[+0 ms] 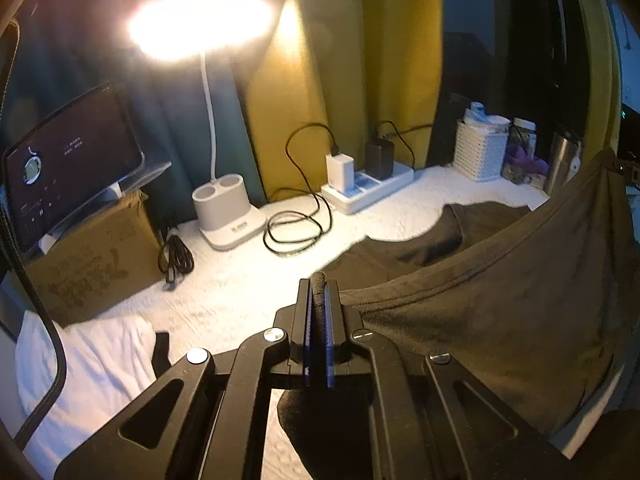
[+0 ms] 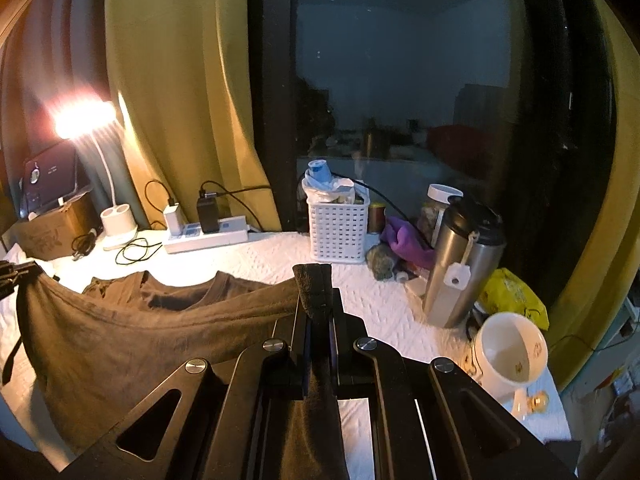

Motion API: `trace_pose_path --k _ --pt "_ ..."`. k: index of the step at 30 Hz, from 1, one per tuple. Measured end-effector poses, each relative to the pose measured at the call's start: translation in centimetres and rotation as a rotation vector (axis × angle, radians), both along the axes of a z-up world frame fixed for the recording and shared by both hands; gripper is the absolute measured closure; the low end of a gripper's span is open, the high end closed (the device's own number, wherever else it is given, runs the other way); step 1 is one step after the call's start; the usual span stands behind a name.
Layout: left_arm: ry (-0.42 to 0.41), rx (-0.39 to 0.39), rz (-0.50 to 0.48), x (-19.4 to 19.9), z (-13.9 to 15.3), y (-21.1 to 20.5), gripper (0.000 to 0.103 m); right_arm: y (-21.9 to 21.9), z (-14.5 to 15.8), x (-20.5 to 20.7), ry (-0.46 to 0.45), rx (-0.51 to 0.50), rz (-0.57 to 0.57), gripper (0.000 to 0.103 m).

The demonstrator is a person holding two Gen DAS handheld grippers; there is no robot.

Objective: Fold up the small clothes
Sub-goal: 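Carry the hem over the shirt body toward the collar with both grippers, then open both grippers to release the hem onto the collar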

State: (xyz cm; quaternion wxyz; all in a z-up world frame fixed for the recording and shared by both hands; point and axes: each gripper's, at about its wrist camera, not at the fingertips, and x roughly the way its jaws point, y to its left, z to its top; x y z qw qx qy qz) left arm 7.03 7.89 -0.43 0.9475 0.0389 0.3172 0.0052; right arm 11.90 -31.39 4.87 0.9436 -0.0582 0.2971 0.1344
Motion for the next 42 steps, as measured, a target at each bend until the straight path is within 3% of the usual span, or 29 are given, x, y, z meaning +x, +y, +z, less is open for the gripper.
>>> trace_pose_path --k 13,26,35,42 --pt "-0.014 0.023 0.027 6.5 -0.6 1.3 0.099 1.0 -2.1 7.5 0.041 -0.02 -0.021 0.097" --pt "0.08 0.035 0.048 12.4 -4.5 2.1 0.099 2.3 -7.5 14.6 0.143 -0.043 -0.036 0.097" --pt "0.131 0.049 0.097 13.5 -6.3 2.9 0.099 2.2 -9.2 17.5 0.182 -0.048 -0.049 0.096" --pt "0.221 0.01 0.146 14.0 -8.4 4.4 0.097 3.2 -13.3 19.1 0.281 -0.118 -0.061 0.096"
